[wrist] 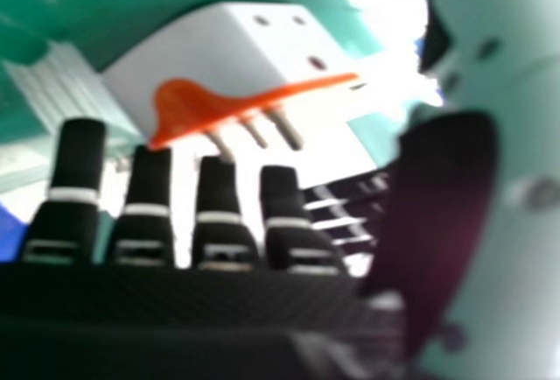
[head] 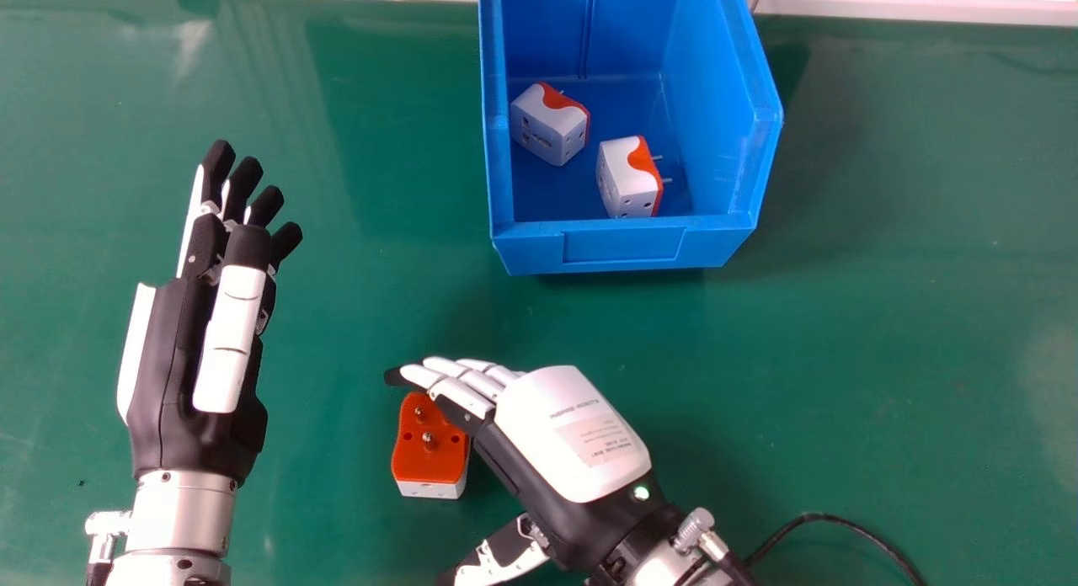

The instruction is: Pick all objects and put in blue box

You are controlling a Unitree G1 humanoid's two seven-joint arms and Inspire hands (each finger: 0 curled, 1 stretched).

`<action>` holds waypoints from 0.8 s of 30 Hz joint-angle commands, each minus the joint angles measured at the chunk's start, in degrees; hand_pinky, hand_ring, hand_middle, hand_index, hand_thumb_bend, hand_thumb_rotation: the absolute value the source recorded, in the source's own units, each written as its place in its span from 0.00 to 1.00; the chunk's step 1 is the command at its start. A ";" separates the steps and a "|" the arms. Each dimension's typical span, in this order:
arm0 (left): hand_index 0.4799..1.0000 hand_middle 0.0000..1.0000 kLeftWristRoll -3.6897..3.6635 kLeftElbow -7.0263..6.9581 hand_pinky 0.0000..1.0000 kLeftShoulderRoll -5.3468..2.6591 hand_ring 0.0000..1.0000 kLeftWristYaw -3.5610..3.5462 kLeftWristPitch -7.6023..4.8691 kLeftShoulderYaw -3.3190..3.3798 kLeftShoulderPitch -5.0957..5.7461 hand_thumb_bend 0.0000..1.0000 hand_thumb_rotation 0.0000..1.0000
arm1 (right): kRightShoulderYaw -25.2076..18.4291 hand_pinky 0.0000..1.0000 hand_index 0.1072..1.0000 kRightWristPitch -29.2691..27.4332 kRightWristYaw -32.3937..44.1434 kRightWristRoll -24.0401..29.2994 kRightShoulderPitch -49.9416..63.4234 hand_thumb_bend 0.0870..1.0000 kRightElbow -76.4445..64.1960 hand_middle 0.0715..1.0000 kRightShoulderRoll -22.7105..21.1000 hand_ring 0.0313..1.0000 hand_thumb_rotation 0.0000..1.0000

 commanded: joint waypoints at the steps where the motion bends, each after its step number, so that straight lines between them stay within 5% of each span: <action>1: 0.97 0.99 -0.01 -1.62 0.93 0.17 0.96 -0.28 -1.01 0.03 0.24 0.79 0.80 | 0.13 0.66 0.82 -0.01 -1.96 -0.37 -1.33 0.81 0.02 0.85 0.09 0.83 0.11; 7: 0.97 0.99 0.44 -2.13 0.93 0.20 0.97 0.14 -0.65 -0.11 0.43 0.79 0.80 | 0.52 0.65 0.82 -0.17 -3.33 -0.67 -2.34 0.81 2.06 0.84 0.02 0.83 0.10; 11: 0.97 0.99 0.12 -2.32 0.94 0.19 0.97 0.07 -0.26 -0.06 0.51 0.78 0.80 | 0.79 0.65 0.81 -0.40 -3.92 -0.69 -3.26 0.81 3.73 0.84 0.01 0.82 0.10; 15: 0.97 0.99 0.41 -2.01 0.94 0.06 0.97 0.01 -0.93 -0.11 0.49 0.78 0.80 | 0.98 0.65 0.81 -0.82 -4.97 -0.43 -3.96 0.80 4.87 0.84 -0.04 0.82 0.10; 24: 0.97 0.99 0.55 -2.68 0.94 -0.87 0.97 0.31 -1.11 -0.50 0.91 0.78 0.81 | 0.65 0.64 0.79 0.87 -3.26 0.57 -5.31 0.79 5.13 0.84 0.27 0.82 0.09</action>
